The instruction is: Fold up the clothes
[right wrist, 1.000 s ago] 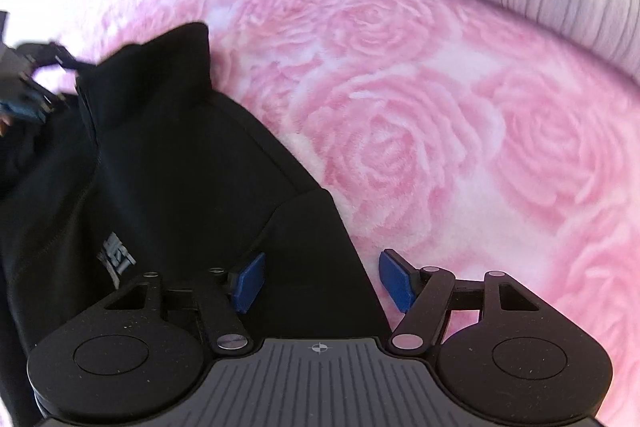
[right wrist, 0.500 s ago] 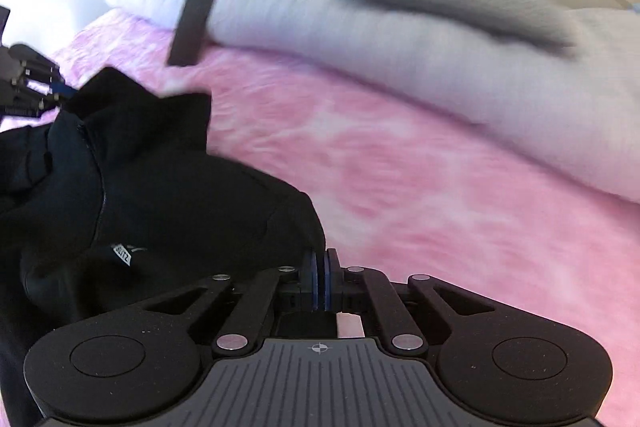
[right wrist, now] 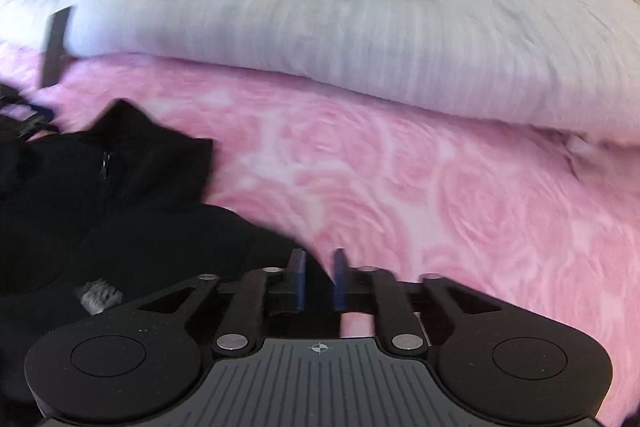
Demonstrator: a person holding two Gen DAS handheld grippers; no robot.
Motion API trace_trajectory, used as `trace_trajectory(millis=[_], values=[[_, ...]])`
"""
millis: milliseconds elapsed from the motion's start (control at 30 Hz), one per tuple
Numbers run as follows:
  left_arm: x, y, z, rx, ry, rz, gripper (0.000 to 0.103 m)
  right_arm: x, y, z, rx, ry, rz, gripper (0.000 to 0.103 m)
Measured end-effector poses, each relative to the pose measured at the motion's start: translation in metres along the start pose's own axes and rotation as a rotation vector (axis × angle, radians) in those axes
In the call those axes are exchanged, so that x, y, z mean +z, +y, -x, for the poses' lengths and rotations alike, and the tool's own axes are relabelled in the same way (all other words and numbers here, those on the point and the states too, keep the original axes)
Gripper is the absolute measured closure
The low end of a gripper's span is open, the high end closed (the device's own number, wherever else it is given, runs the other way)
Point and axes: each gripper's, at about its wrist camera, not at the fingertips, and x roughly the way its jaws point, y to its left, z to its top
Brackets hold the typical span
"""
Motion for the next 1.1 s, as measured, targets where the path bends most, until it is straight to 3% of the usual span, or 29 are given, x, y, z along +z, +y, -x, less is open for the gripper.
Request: trace_trajectory(millis=[67, 200, 367, 433, 633, 767, 800, 867, 900, 933, 1000, 1100], values=[[-0.025, -0.003, 0.024, -0.003, -0.002, -0.027, 0.065, -0.018, 0.003, 0.009, -0.011, -0.029, -0.020, 0.034], [-0.070, -0.041, 0.085, -0.101, -0.001, -0.130, 0.062, -0.078, 0.004, 0.037, 0.069, 0.063, -0.153, 0.034], [-0.125, -0.111, 0.147, -0.254, -0.013, -0.346, 0.058, -0.161, 0.043, 0.069, 0.161, 0.207, -0.341, 0.034], [-0.143, -0.135, 0.162, -0.303, -0.006, -0.411, 0.058, -0.179, 0.057, 0.077, 0.191, 0.238, -0.359, 0.034], [-0.167, -0.165, 0.166, -0.252, -0.069, -0.611, 0.052, -0.223, 0.095, 0.100, 0.257, 0.313, -0.358, 0.034], [-0.155, -0.167, 0.134, -0.361, -0.008, -0.718, 0.046, -0.241, 0.108, 0.116, 0.257, 0.339, -0.335, 0.034], [-0.155, -0.169, 0.127, -0.389, 0.019, -0.759, 0.048, -0.243, 0.108, 0.120, 0.252, 0.341, -0.329, 0.034], [-0.157, -0.172, 0.117, -0.431, 0.072, -0.823, 0.064, -0.250, 0.109, 0.127, 0.250, 0.345, -0.336, 0.034], [-0.156, -0.171, 0.117, -0.438, 0.089, -0.832, 0.090, -0.253, 0.109, 0.130, 0.250, 0.347, -0.342, 0.034], [-0.155, -0.166, 0.127, -0.449, 0.092, -0.820, 0.100, -0.257, 0.109, 0.133, 0.250, 0.349, -0.348, 0.034], [-0.157, -0.152, 0.155, -0.467, 0.091, -0.781, 0.101, -0.263, 0.110, 0.137, 0.255, 0.353, -0.336, 0.034], [-0.177, -0.123, 0.213, -0.419, 0.117, -0.748, 0.101, -0.266, 0.113, 0.137, 0.258, 0.332, -0.296, 0.034]])
